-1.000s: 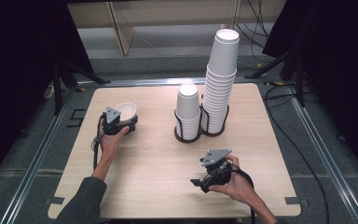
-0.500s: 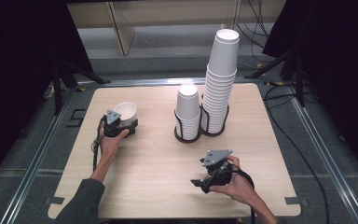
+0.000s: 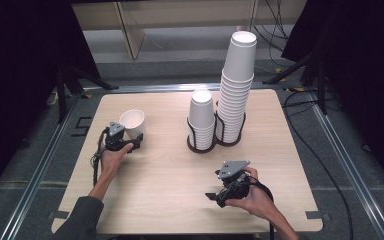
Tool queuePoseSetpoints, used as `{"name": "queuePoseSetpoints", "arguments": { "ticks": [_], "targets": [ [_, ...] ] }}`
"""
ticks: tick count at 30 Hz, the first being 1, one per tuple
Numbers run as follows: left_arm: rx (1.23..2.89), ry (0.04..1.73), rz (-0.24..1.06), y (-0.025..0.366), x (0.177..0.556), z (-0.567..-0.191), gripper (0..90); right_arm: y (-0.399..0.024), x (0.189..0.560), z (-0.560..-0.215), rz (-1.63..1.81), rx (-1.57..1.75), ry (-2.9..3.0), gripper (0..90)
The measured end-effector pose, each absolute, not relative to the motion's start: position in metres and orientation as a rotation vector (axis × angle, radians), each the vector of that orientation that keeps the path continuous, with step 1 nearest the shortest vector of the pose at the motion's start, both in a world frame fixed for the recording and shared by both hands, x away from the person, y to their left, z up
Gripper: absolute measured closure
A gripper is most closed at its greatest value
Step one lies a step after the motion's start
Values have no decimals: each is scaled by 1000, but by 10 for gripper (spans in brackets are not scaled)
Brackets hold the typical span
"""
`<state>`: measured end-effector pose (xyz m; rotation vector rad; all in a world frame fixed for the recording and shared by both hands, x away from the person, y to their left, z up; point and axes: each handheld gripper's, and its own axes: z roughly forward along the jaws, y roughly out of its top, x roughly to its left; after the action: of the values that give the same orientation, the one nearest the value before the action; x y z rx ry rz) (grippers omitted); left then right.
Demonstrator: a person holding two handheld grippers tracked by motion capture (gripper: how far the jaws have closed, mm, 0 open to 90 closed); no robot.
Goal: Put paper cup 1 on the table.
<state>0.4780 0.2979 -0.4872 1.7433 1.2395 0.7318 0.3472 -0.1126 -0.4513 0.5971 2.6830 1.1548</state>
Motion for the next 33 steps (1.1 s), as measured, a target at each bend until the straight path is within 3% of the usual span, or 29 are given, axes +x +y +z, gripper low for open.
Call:
{"name": "queuePoseSetpoints", "arguments": {
  "ticks": [17, 33],
  "targets": [
    [1726, 1202, 695, 299, 412, -469, 144, -124, 349, -447, 1195, 656, 2638, 183],
    [1702, 1056, 628, 269, 340, -442, 144, -151, 354, -431, 1254, 837, 2459, 178]
  ]
}}
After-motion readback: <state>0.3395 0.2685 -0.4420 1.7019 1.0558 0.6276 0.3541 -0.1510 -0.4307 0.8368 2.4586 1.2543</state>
